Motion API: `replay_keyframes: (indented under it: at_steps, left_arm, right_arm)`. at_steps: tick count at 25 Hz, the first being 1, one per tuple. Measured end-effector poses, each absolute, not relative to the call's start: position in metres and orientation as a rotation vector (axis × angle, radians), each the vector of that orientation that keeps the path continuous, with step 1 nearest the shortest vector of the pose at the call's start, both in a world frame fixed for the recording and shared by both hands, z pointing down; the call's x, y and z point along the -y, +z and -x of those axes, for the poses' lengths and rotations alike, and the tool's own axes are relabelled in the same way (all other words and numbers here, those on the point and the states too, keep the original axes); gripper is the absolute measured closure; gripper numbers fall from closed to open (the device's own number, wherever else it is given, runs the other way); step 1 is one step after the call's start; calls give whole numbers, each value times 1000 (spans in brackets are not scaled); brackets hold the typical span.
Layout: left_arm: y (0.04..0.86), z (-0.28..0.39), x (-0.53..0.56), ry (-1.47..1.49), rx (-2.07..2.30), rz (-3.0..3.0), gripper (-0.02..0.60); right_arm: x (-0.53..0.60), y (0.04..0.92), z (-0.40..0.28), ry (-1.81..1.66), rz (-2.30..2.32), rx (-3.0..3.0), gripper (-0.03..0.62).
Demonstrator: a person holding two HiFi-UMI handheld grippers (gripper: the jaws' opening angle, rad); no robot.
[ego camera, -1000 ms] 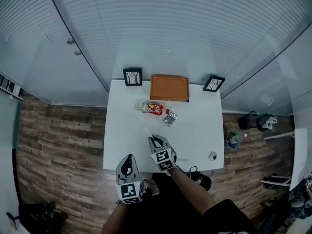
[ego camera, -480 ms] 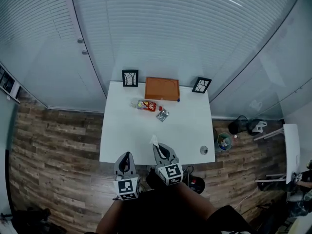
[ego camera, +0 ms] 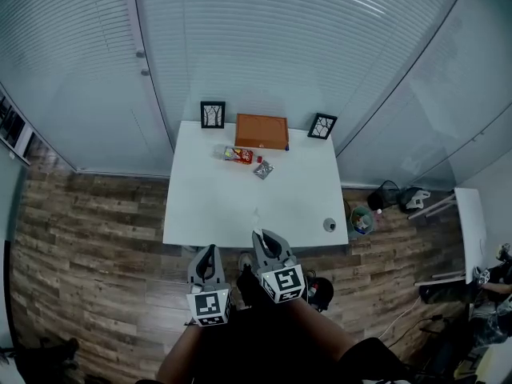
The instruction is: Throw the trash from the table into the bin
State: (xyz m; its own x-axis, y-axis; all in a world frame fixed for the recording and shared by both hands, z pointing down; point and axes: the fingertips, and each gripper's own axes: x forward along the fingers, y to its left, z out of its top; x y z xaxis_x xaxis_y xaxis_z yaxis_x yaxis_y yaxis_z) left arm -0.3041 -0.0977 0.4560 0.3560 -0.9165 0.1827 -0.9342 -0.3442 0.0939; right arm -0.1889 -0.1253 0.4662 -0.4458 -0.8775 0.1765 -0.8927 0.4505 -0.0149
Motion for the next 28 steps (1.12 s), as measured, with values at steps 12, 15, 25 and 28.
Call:
replay_keyframes:
  at_steps: [12,15,25,28]
  left_arm:
    - [464,296,43,146,1547,-2494,583]
    - [458,290,37,123,1532,-2503,583]
    - [447,230,9,151,1396,-2609,583]
    - [447,200,-7,178,1335,-2646,583]
  right_arm:
    - [52,439,184,91,-1658,2503,574]
    - [44,428,176,67,-1681,2496,574]
    - [2,406,125,75,-1816,2495,574]
    - [-21,405,94,79,-1895,2452,574]
